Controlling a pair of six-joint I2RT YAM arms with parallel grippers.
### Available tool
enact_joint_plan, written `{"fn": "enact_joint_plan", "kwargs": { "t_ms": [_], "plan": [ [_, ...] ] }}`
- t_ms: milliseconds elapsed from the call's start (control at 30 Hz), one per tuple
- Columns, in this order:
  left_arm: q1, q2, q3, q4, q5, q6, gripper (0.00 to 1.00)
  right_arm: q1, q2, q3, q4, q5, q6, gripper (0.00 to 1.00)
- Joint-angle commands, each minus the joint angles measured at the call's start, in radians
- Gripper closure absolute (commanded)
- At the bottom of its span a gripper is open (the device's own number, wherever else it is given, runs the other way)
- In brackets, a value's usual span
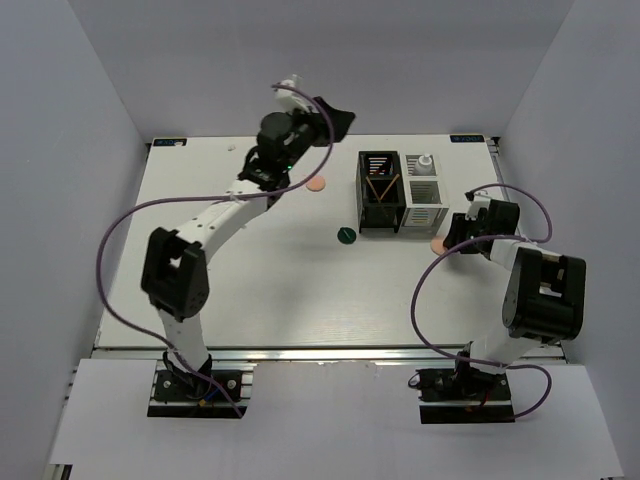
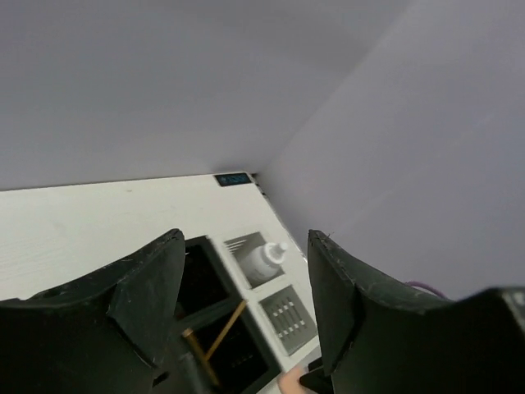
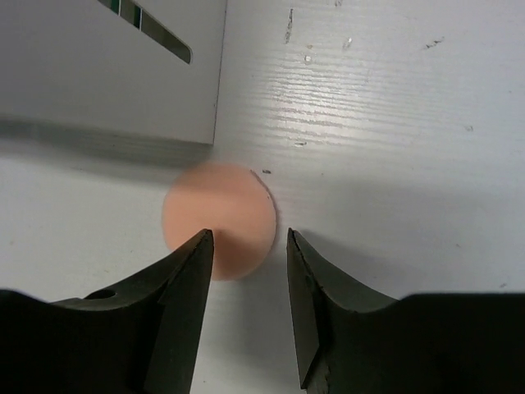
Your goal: Organize the makeup
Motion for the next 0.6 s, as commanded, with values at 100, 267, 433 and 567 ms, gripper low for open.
{"fn": "enact_joint_plan", "kwargs": {
  "t_ms": [100, 267, 433, 567],
  "plan": [
    [0.07, -0.223, -0.337, -0.038, -0.051, -0.054, 0.29, 0.053, 0.076, 0.087, -0.013, 0.061, 0.001, 0.55],
    [0.086, -0.262, -0.478, -0.193, -0.039, -0.066, 0.27, 0.069, 0.102, 0.09, -0.074, 0.121, -0.009, 0.76],
    [0.097, -0.214, -0.509, -0.32, 0.016, -0.106, 0.26, 0.055, 0.033, 0.049, -0.104, 0.113, -0.048, 1.0],
    [0.117, -0.179, -0.506, -0.371, 0.0, -0.14, 0.26, 0.003, -0.114, 0.044, -0.116, -0.068, -0.113, 1.0]
  ]
}}
